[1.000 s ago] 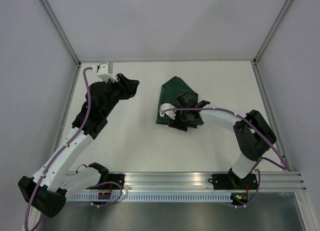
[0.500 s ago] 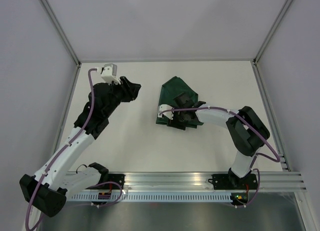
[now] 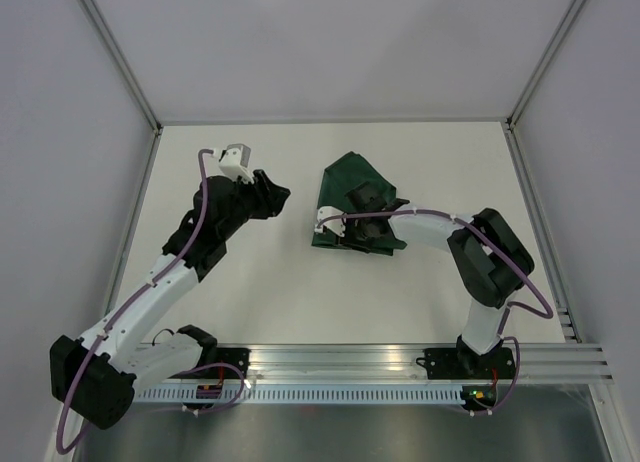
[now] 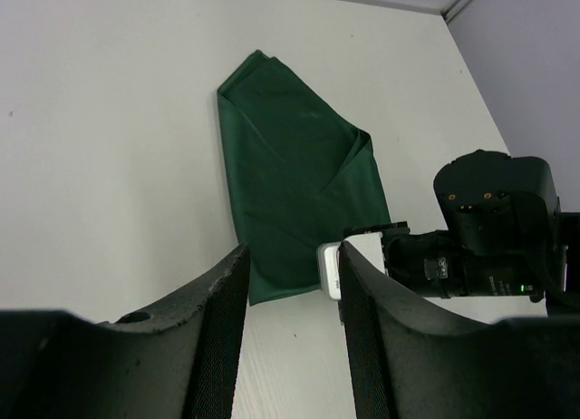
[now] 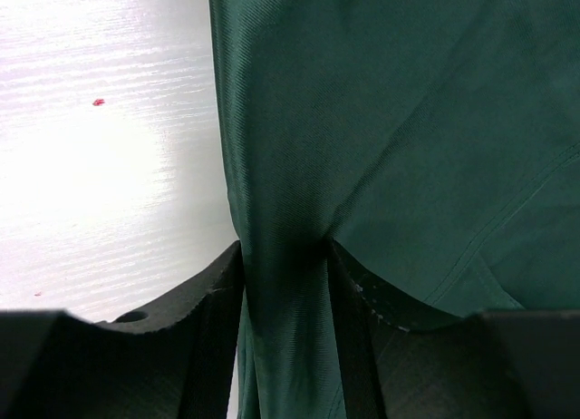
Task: Fold the napkin, place the utensils inside, and roll it up
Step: Roll the napkin with the utensil
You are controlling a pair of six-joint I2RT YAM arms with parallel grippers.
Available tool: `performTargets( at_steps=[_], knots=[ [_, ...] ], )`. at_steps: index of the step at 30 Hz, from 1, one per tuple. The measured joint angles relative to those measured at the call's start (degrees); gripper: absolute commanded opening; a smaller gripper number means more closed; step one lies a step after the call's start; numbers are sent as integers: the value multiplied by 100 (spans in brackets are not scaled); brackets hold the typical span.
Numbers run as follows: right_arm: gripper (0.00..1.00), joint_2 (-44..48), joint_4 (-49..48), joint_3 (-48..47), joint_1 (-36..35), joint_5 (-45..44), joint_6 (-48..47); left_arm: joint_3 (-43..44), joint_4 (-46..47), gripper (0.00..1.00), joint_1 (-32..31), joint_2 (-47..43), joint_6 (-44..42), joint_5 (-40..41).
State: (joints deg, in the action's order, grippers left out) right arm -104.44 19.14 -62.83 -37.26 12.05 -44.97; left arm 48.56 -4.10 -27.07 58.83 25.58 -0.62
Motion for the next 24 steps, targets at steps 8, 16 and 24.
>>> performTargets(
  at_steps=[8,16,24],
  knots=[
    [27,-232,299,-317,188,297,-109,-339,391,49,-35,13,0,-153],
    [17,-433,734,-636,391,706,-254,-968,905,48,-243,-44,-2,-153],
    [13,-850,1585,-1281,737,1453,-479,-1735,1530,46,-844,-317,-393,-17]
  ],
)
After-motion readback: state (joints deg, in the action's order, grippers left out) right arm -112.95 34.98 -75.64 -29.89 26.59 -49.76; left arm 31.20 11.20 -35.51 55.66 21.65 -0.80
